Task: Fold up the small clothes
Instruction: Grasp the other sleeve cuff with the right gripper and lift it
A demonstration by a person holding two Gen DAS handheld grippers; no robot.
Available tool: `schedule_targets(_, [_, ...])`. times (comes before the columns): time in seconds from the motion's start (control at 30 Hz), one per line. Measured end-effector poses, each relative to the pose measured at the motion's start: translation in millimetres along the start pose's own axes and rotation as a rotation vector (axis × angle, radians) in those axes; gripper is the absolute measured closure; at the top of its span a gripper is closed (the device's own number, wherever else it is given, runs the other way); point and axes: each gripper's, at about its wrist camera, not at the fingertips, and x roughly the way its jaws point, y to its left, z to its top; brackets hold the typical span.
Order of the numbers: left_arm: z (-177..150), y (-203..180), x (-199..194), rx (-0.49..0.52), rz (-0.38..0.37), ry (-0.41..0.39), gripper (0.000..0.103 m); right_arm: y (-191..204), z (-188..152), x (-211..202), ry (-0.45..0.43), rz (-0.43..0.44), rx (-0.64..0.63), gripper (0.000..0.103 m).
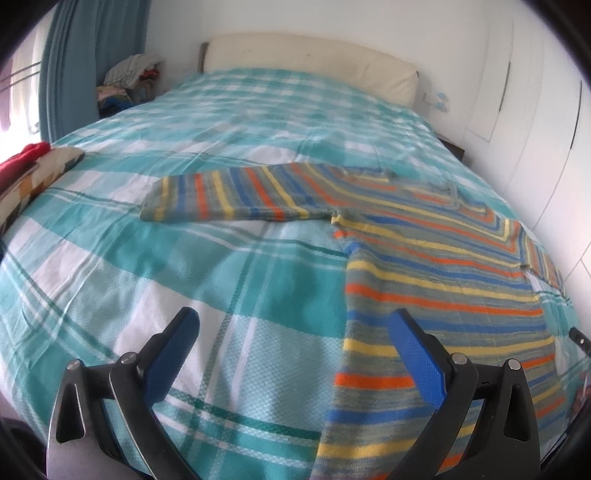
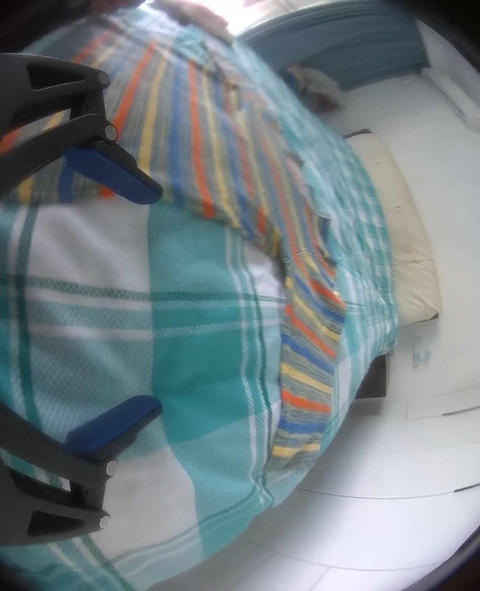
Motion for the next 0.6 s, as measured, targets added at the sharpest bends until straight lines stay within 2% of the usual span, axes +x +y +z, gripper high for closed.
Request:
schedule_targets(0.27, [9.8, 16.8, 1.4, -0.099, -0.056, 0.045, 0.001, -33.8, 45.7, -28.9, -0.014, 0.001, 0.028, 0.001])
schedule_targets(0.4, [20.1, 27.8, -10.5, -0.127, -0.051, -0.009, 0.001, -65.9, 85.4, -35.0, -0.045, 0.038, 0.110, 0.001])
schedule_targets(0.5, [18.8, 39.6, -5.4, -0.161, -0.022, -0.015, 0.001, -106.9, 113.5, -32.5, -0.103, 0.086, 0.281, 0.001])
schedule_targets(0.6, [10.2, 50.1, 6.0, -0.209, 0.004, 0.005, 0.001, -155.7, 125.2, -7.7, -0.072, 0.200, 0.518, 0.001])
